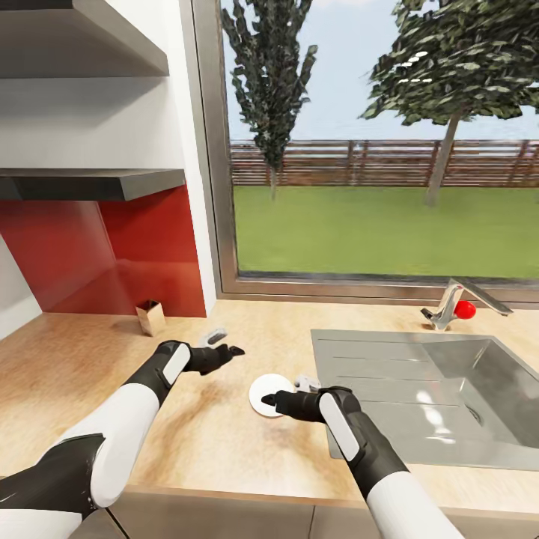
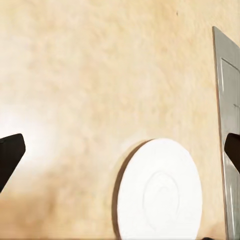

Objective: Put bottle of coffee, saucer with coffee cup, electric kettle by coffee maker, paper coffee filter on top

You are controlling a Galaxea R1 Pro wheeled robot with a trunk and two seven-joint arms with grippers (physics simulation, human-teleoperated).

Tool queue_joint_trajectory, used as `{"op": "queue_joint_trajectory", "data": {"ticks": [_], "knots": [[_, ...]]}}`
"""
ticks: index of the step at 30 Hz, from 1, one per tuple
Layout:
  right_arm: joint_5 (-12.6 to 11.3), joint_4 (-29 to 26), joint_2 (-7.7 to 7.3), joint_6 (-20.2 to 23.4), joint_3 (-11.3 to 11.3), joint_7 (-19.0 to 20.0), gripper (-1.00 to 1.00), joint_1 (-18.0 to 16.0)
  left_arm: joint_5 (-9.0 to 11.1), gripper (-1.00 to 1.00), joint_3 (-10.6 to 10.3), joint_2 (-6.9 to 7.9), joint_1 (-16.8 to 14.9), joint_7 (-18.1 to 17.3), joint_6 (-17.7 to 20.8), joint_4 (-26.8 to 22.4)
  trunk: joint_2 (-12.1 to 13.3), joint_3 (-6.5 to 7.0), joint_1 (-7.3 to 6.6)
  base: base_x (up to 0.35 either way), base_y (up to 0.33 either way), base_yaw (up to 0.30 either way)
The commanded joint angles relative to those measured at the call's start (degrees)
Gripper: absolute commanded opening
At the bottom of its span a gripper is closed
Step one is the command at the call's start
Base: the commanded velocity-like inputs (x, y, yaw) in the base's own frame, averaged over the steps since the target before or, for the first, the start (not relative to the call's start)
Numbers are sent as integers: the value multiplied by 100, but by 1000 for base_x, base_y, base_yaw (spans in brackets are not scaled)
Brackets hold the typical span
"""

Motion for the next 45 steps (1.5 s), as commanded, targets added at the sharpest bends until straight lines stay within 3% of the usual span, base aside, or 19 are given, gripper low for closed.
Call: {"op": "queue_joint_trajectory", "data": {"ticks": [1,10,30,36,40,45], "knots": [[12,-2,1,27,-3,9,100,-4,-5,100,44,-8,-5,-35,108,-5,-13,-14,4,0,0,0],[19,-5,-33,31,-13,9,100,3,-7,100,44,-37,-1,-463,243,9,-13,-14,4,0,0,0],[30,0,-50,31,-22,9,100,29,0,100,47,-238,166,-520,239,53,-13,-14,4,100,0,0],[30,-5,-51,31,-22,9,100,97,2,100,44,-301,352,-521,266,56,-13,-14,4,20,0,0],[27,-5,-44,31,-15,9,100,163,1,100,51,-302,396,-521,776,45,-13,-14,4,2,0,0],[22,-5,-46,31,-13,9,100,211,3,100,56,-301,403,-521,906,16,-13,-14,4,0,0,0]]}}
